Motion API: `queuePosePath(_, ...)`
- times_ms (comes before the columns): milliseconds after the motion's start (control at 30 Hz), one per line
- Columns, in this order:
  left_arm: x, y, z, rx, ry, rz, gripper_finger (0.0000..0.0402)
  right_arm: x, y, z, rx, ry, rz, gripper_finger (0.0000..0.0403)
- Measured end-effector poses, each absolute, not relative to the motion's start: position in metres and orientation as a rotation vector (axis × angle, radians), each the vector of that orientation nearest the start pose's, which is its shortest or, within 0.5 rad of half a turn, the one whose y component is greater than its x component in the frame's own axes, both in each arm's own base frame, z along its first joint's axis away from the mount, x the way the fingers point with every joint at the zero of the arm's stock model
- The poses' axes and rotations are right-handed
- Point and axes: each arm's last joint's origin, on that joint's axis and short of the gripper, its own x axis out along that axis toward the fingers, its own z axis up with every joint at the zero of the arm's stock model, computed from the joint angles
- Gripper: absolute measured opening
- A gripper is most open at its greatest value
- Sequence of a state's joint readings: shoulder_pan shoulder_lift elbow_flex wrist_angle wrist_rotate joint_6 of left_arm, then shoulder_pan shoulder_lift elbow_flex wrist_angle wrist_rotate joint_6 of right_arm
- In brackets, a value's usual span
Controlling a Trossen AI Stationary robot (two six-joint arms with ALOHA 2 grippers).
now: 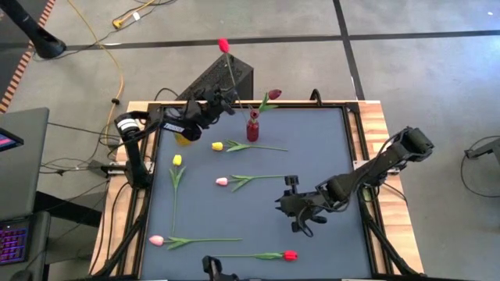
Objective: Sort flowers into vase by color
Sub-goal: Put the right red flower into the red flower vase
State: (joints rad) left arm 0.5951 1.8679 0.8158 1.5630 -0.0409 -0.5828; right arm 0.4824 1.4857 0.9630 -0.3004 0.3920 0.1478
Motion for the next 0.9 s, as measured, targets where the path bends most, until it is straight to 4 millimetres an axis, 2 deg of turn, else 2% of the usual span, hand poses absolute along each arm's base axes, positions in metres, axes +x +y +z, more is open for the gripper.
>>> queuePosePath(200,0.301,0.2,0.228,-0.348,-0.66,0.464,0.0,0.277,0.125,0.227,-0.2,0.748,0.009,0.0117)
queuePosePath(467,0.32,0.2,0.235,-0.251,-0.538,0.496,0.0,0.279,0.122,0.227,-0.195,0.75,-0.001,0.0117)
queuePosePath(900,0.322,0.2,0.233,-0.229,-0.506,0.532,0.0,0.279,0.123,0.227,-0.194,0.75,0.001,0.0118)
